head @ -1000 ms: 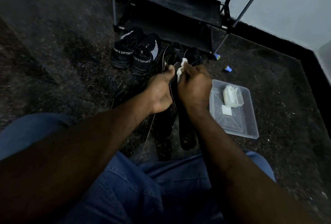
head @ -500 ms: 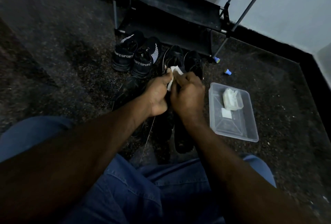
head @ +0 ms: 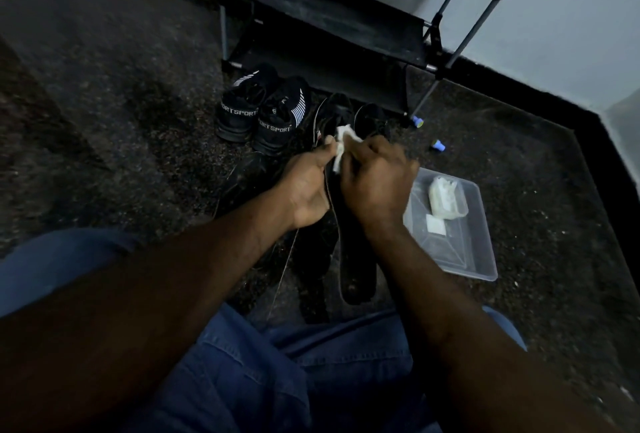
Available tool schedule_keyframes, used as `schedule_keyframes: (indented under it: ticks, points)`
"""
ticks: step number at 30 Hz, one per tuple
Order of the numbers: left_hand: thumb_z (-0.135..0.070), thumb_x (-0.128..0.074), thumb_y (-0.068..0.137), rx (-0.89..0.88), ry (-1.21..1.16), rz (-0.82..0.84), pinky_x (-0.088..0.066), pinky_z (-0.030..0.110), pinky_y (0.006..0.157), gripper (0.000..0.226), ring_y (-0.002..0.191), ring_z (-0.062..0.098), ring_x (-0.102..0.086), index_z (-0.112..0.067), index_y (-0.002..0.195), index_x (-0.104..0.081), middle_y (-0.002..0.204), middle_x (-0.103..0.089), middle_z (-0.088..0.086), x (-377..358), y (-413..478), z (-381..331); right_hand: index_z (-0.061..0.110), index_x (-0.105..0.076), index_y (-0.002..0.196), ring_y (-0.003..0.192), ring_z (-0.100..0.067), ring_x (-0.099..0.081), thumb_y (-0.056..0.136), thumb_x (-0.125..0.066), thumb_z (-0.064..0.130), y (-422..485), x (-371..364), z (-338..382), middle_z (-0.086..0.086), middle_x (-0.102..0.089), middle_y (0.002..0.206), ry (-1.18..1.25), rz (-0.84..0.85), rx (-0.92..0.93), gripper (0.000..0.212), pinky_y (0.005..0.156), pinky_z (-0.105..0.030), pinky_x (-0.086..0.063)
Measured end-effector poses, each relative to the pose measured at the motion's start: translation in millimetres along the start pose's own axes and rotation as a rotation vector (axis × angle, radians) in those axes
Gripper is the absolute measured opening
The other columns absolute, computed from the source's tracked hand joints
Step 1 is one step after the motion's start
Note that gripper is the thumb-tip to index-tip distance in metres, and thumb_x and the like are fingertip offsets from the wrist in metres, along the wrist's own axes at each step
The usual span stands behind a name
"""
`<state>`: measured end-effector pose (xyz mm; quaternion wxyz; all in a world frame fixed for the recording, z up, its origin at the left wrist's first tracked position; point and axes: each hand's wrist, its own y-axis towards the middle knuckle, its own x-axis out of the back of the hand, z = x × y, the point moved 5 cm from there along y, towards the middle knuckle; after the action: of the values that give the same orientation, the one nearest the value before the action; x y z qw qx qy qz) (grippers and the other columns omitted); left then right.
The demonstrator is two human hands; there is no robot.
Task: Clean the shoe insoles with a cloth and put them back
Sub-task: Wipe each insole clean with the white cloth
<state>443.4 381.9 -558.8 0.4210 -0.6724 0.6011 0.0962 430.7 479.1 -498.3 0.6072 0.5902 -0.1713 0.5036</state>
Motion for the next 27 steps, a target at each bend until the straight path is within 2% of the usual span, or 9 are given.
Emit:
schedule_keyframes:
  ticks: [2, 4, 8, 12, 14, 16, 19, 24, 27]
  points:
    - [-0.043, -0.042, 0.109, 0.000, -0.021, 0.011, -0.059, 0.026, 0.066, 0.041, 0.079, 0.015, -0.074, -0.015, 0.125, -0.069, 0.096, -0.077, 0.002, -2.0, -1.2, 0.0, 0.027, -0.079, 0.108, 0.088, -0.033, -0.063, 0.090, -0.061, 0.031, 9.0, 3.7, -12.5, -0.002, -0.069, 0.092, -0.010, -0.031, -0.123, 0.026, 0.076, -0.040, -0.034]
    - [-0.042, -0.044, 0.109, -0.019, -0.033, 0.006, -0.059, 0.026, 0.067, 0.042, 0.083, 0.015, -0.074, -0.014, 0.130, -0.067, 0.103, -0.077, 0.003, -3.0, -0.9, -0.8, 0.024, -0.080, 0.105, 0.087, -0.034, -0.064, 0.090, -0.060, 0.031, 13.4, 6.3, -13.6, -0.003, -0.069, 0.091, 0.051, -0.045, -0.167, 0.026, 0.075, -0.041, -0.039]
    - [-0.046, -0.049, 0.106, -0.029, -0.030, -0.040, -0.059, 0.029, 0.077, 0.047, 0.101, 0.019, -0.073, -0.012, 0.132, -0.067, 0.119, -0.074, 0.008, 0.6, -0.1, -3.4, 0.022, -0.080, 0.107, 0.081, -0.029, -0.063, 0.089, -0.054, 0.033, -3.2, 0.7, 12.0, -0.002, -0.065, 0.087, 0.098, 0.026, 0.057, 0.033, 0.072, -0.042, -0.046]
    - [-0.041, -0.049, 0.107, -0.030, -0.042, -0.020, -0.058, 0.028, 0.066, 0.048, 0.082, 0.017, -0.073, -0.010, 0.141, -0.061, 0.108, -0.074, 0.006, 0.1, 0.5, -3.2, 0.027, -0.079, 0.109, 0.084, -0.028, -0.063, 0.090, -0.055, 0.035, 2.8, 6.0, -4.4, 0.001, -0.066, 0.089, 0.015, -0.016, -0.052, 0.032, 0.075, -0.040, -0.040]
    - [-0.039, -0.049, 0.107, -0.029, -0.056, -0.019, -0.058, 0.027, 0.064, 0.043, 0.079, 0.016, -0.074, -0.010, 0.136, -0.065, 0.103, -0.075, 0.005, -1.3, 0.5, -2.4, 0.026, -0.080, 0.109, 0.083, -0.029, -0.064, 0.090, -0.055, 0.034, 7.8, 9.0, -11.2, 0.000, -0.067, 0.088, 0.058, -0.042, -0.117, 0.032, 0.075, -0.041, -0.045]
    - [-0.038, -0.051, 0.107, -0.023, -0.044, -0.023, -0.058, 0.027, 0.064, 0.037, 0.081, 0.017, -0.074, -0.013, 0.127, -0.069, 0.101, -0.076, 0.005, -1.8, -0.6, -3.2, 0.023, -0.080, 0.106, 0.081, -0.030, -0.064, 0.089, -0.052, 0.034, 4.2, 7.7, 0.0, -0.002, -0.065, 0.087, 0.097, -0.013, -0.042, 0.034, 0.074, -0.044, -0.048]
    - [-0.038, -0.051, 0.107, -0.032, -0.019, -0.049, -0.059, 0.027, 0.069, 0.039, 0.088, 0.017, -0.074, -0.012, 0.129, -0.069, 0.104, -0.077, 0.006, 0.3, -2.9, -5.0, 0.024, -0.079, 0.107, 0.083, -0.027, -0.062, 0.091, -0.052, 0.034, -5.2, 4.4, 14.0, 0.000, -0.064, 0.088, 0.055, 0.059, 0.067, 0.033, 0.077, -0.040, -0.041]
    - [-0.035, -0.049, 0.108, -0.041, -0.025, -0.006, -0.057, 0.032, 0.071, 0.035, 0.084, 0.021, -0.073, -0.015, 0.129, -0.069, 0.103, -0.076, 0.007, -1.9, -1.7, -2.9, 0.023, -0.080, 0.100, 0.082, -0.033, -0.066, 0.091, -0.060, 0.031, 12.1, 16.0, -17.3, -0.003, -0.068, 0.088, 0.026, -0.076, -0.144, 0.023, 0.076, -0.043, -0.047]
    - [-0.034, -0.048, 0.109, -0.022, -0.029, 0.007, -0.058, 0.026, 0.064, 0.028, 0.079, 0.015, -0.074, -0.021, 0.115, -0.072, 0.097, -0.078, 0.001, -4.1, -3.7, -3.4, 0.023, -0.079, 0.106, 0.082, -0.029, -0.064, 0.090, -0.054, 0.032, 0.0, 7.9, 8.0, -0.001, -0.065, 0.089, 0.023, 0.027, 0.079, 0.030, 0.074, -0.040, -0.040]
